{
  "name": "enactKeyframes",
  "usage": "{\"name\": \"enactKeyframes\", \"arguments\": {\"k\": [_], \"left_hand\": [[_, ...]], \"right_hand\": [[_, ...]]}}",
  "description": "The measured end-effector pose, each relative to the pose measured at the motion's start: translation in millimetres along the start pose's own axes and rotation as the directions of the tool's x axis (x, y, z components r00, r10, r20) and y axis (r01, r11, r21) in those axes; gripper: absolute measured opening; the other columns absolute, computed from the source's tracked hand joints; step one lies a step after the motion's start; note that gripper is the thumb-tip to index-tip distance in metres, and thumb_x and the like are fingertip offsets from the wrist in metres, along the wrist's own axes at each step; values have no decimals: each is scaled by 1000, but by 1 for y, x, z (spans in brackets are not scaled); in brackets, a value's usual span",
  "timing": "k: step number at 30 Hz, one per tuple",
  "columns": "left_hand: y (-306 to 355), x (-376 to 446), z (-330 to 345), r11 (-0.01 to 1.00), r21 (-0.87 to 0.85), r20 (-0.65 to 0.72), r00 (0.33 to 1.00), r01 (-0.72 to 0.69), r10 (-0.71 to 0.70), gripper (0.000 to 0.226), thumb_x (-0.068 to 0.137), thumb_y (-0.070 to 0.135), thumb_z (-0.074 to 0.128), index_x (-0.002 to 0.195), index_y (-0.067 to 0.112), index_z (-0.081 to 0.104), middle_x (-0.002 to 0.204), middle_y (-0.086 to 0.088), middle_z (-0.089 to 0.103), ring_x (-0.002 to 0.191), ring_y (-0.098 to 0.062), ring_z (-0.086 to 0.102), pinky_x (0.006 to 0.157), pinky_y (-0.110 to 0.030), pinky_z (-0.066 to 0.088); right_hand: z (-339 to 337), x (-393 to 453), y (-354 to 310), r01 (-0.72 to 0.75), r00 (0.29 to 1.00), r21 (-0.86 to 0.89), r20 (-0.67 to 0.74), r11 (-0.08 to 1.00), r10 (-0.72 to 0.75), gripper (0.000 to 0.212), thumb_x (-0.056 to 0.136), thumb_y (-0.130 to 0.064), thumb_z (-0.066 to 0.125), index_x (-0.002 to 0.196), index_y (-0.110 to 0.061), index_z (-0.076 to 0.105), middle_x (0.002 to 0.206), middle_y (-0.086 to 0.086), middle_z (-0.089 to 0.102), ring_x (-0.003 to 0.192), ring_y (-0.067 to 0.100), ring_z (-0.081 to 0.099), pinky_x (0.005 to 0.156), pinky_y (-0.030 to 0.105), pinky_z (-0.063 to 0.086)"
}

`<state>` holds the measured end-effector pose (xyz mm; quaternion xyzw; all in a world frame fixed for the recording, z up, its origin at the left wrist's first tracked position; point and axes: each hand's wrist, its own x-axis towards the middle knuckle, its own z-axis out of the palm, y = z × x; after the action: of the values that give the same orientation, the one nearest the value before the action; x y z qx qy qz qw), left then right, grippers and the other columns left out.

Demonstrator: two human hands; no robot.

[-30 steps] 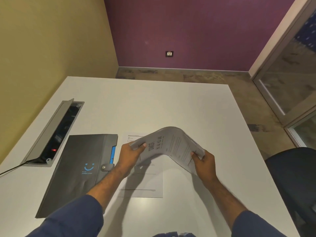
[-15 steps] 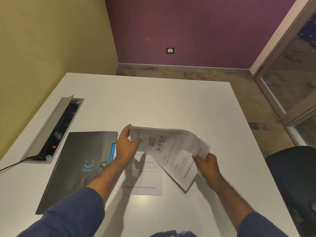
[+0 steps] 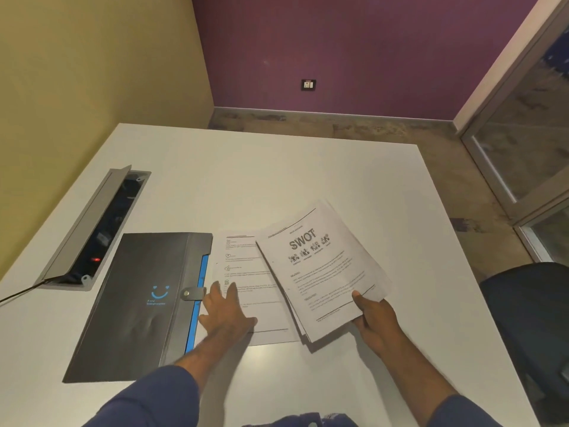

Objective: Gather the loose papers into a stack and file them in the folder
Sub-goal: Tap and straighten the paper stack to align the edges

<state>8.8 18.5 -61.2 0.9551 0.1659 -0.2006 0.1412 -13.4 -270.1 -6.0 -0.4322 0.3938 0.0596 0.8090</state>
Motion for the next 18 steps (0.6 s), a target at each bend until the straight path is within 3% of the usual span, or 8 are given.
{"name": "enactKeyframes", "arguments": {"k": [5,7,9,11,14,16,18], "left_hand": [[15,-12,6,995,-4,35,995,99,-99,125,51,67,82,147,30,11,151,-7,16,131,-28,29,91,-48,44],[18,-13,4,990,-62,49,991,128,-125,131,48,61,87,147,28,7,147,-8,19,129,-28,32,91,-47,46],[16,-12,2,968,-212,45,991,131,-124,128,51,44,92,147,25,9,140,-10,25,119,-27,41,88,-44,52],[12,-9,0,887,-453,12,995,91,-97,112,63,24,88,148,18,16,131,-11,37,102,-23,51,82,-42,58],[11,-10,-8,734,-678,-7,998,39,-59,65,84,23,74,138,16,40,113,5,62,92,-20,64,62,-30,55],[12,-13,-15,651,-756,100,995,60,24,23,89,20,64,111,24,59,101,9,71,94,-19,69,59,-24,51],[14,-19,-19,536,-828,266,956,162,122,30,86,3,55,106,22,65,107,0,75,97,-21,71,65,-30,57]], "right_hand": [[10,-4,17,-114,992,132,-31,985,119,19,91,6,57,99,-8,68,88,8,77,75,25,75,56,36,61],[15,-4,24,-134,989,157,-39,978,142,17,92,6,56,100,-5,67,84,9,77,70,26,75,51,36,59],[21,-5,31,-164,984,172,-38,971,173,19,92,5,56,108,-2,65,92,13,75,80,31,72,51,37,59],[26,-5,39,-200,977,197,-30,960,210,26,93,4,55,118,-1,61,106,18,69,93,34,67,54,41,60],[32,-7,50,-233,970,208,-23,950,243,34,94,5,53,127,-2,56,121,21,64,109,38,62,73,52,57],[34,-10,57,-255,964,199,-24,946,265,35,93,5,54,128,0,56,124,23,63,110,40,62,85,56,53],[35,-13,62,-276,958,191,-25,942,286,34,93,5,54,127,1,56,123,24,64,107,40,63,84,55,53]]}}
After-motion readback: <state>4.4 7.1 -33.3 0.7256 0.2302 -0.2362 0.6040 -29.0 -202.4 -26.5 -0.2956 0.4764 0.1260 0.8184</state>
